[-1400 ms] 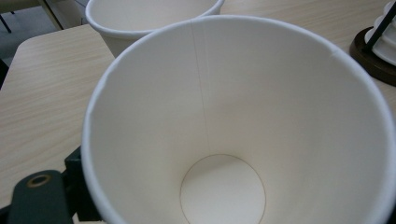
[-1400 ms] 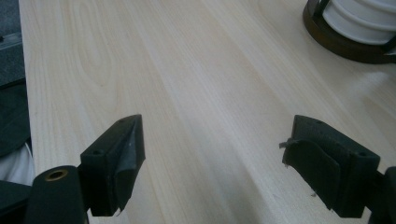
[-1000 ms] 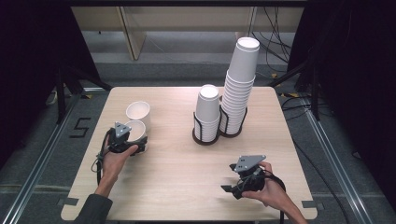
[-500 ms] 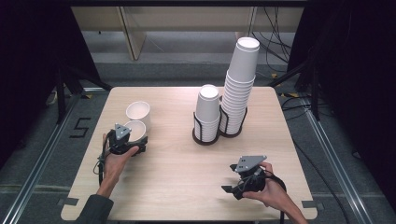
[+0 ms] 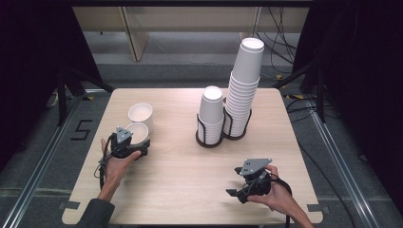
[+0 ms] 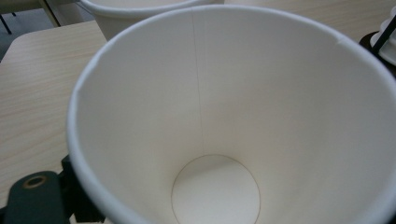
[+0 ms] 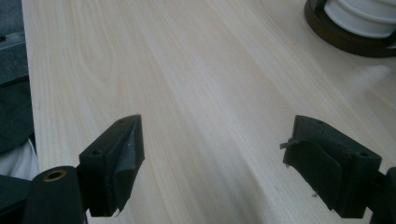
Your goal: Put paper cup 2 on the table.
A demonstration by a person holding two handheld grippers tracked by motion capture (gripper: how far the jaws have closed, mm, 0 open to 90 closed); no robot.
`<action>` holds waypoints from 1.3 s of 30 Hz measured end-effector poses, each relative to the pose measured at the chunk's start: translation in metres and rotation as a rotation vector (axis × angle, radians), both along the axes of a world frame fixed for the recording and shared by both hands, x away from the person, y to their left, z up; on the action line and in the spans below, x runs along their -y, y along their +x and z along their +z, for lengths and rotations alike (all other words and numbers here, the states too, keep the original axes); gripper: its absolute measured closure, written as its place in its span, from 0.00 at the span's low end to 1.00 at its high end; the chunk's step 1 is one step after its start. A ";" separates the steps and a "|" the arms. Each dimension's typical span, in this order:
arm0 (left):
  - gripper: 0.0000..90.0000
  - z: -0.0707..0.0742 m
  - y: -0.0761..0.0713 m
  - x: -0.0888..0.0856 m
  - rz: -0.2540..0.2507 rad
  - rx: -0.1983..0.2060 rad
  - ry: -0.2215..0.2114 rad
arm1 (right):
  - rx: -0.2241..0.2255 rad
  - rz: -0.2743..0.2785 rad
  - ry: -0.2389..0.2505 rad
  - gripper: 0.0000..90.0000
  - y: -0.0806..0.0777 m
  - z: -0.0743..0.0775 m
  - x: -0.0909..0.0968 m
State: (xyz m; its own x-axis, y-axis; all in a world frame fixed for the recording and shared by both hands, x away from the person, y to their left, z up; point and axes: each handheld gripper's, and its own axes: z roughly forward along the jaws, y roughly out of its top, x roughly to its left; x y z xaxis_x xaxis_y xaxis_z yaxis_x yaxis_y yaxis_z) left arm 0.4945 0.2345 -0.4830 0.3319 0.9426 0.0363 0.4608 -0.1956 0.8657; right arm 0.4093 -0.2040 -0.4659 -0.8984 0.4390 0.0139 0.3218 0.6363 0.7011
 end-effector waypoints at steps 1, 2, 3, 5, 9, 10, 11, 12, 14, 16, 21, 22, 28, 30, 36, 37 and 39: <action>0.15 -0.001 0.001 0.000 -0.007 -0.003 -0.003 | 0.001 0.001 0.000 0.21 0.000 0.000 0.000; 0.15 -0.002 0.000 0.000 0.003 -0.006 -0.001 | 0.000 0.001 0.000 0.21 0.000 0.000 0.000; 0.15 -0.004 0.000 0.000 0.002 0.007 -0.004 | -0.001 0.001 0.002 0.21 0.000 0.000 0.000; 0.16 -0.006 -0.001 -0.001 -0.003 -0.003 0.003 | 0.003 0.002 0.000 0.21 0.000 0.000 0.000; 0.16 -0.011 -0.003 -0.003 0.004 -0.002 -0.004 | 0.001 0.003 -0.005 0.21 0.000 0.000 0.000; 0.16 -0.012 -0.003 -0.004 0.008 0.002 -0.012 | 0.008 0.010 -0.007 0.21 0.000 0.000 0.000; 0.16 -0.011 -0.004 -0.005 0.004 -0.006 -0.005 | 0.003 0.009 -0.007 0.21 0.000 -0.001 0.000; 0.16 -0.011 -0.004 -0.005 -0.004 -0.002 -0.007 | 0.004 0.009 -0.007 0.21 0.000 -0.001 0.000; 0.16 -0.010 -0.006 -0.006 -0.003 -0.003 -0.007 | -0.014 -0.002 -0.005 0.21 -0.001 0.000 0.000; 0.16 -0.009 -0.007 -0.006 0.006 -0.011 -0.004 | -0.012 -0.010 -0.004 0.21 -0.002 0.000 0.001; 0.16 -0.010 -0.013 -0.007 -0.001 -0.025 0.009 | 0.007 0.005 -0.001 0.21 -0.001 0.000 0.002; 0.16 -0.011 -0.015 -0.008 0.006 -0.033 0.018 | -0.007 0.000 0.002 0.21 -0.002 0.000 0.002; 0.16 -0.013 -0.023 -0.017 0.016 -0.040 0.005 | -0.004 0.002 0.003 0.21 -0.001 -0.001 0.003; 0.16 -0.010 -0.025 -0.017 0.019 -0.032 -0.002 | -0.007 -0.006 0.004 0.21 -0.002 0.000 0.003; 0.16 -0.001 -0.039 -0.016 0.021 -0.028 -0.005 | -0.005 -0.023 0.009 0.21 -0.001 0.000 0.006; 0.16 0.000 -0.041 -0.016 0.019 -0.028 -0.006 | -0.018 -0.033 0.010 0.21 -0.002 0.000 0.006; 0.16 0.002 -0.045 -0.014 0.011 -0.026 -0.014 | -0.008 -0.037 0.017 0.21 -0.001 0.001 0.008</action>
State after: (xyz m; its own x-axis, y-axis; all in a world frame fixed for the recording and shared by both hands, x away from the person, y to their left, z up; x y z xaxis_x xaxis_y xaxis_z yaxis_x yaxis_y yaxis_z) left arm 0.4492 0.2489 -0.4814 0.3217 0.9467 0.0148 0.4852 -0.1783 0.8560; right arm 0.4084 -0.2117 -0.4653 -0.8813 0.4717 0.0287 0.3506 0.6119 0.7090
